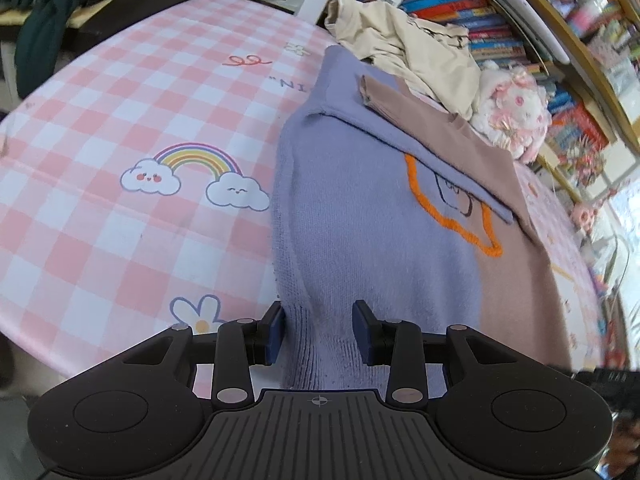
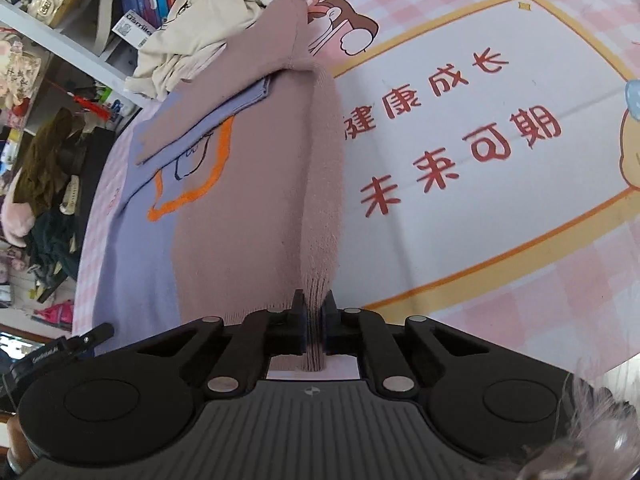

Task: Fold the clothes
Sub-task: 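Grasp the lavender hem with the left tool while the right tool grasps the mauve hem, then lift the hem with both tools and fold it up toward the collar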

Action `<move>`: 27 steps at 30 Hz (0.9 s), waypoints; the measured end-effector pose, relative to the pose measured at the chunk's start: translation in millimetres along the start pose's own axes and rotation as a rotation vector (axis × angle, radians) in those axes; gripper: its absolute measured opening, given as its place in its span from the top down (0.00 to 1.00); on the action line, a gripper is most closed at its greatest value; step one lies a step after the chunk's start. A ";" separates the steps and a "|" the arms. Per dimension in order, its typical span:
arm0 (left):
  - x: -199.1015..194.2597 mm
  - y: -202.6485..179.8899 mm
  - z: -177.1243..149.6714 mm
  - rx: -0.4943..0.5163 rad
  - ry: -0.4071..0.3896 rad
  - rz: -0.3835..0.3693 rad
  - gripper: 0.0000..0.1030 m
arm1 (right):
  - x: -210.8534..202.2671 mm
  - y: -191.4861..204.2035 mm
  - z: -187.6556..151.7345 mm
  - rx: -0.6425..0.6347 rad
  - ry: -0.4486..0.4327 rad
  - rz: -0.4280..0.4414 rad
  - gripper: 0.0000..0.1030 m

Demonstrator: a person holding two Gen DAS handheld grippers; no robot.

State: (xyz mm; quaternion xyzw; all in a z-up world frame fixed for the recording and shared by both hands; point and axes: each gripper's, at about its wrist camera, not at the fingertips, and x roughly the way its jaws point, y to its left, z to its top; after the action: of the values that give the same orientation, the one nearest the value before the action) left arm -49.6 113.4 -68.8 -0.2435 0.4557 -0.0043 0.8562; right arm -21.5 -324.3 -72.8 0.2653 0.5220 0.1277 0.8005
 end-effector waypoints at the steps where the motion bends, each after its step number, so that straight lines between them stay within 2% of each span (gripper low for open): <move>1: 0.7 -0.1 -0.4 0.003 0.007 0.000 0.75 | -1.2 -2.9 -0.8 0.004 0.001 0.006 0.94; 2: 1.4 -0.2 -0.8 0.006 0.014 -0.001 0.92 | -2.8 -5.4 -1.6 0.007 0.001 0.008 0.94; 3: 1.2 -0.1 -2.9 0.009 0.017 -0.006 0.94 | -5.6 -7.0 -2.4 0.004 -0.006 -0.002 0.94; 12: -8.0 1.4 -23.2 0.013 0.039 -0.052 0.94 | -22.8 -10.1 -21.4 -0.064 -0.001 -0.038 0.93; 16: -7.7 5.3 -22.5 0.004 0.054 -0.077 0.92 | -22.0 -14.9 -17.5 -0.021 -0.010 -0.012 0.93; 19: -4.4 9.8 -20.5 -0.040 0.067 -0.106 0.91 | -21.3 -16.7 -15.4 -0.009 -0.006 0.000 0.93; 23: -1.9 17.4 -21.4 -0.108 0.066 -0.137 0.95 | -21.1 -18.6 -13.3 -0.003 0.000 0.012 0.94; 27: -4.4 11.6 -24.8 -0.089 0.061 -0.132 0.96 | -28.2 -21.1 -16.5 -0.015 -0.016 -0.005 0.94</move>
State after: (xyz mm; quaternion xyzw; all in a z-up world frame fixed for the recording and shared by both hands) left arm -74.1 114.4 -81.9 -0.3108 0.4643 -0.0479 0.8280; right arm -49.8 -350.6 -68.1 0.2592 0.5150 0.1276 0.8071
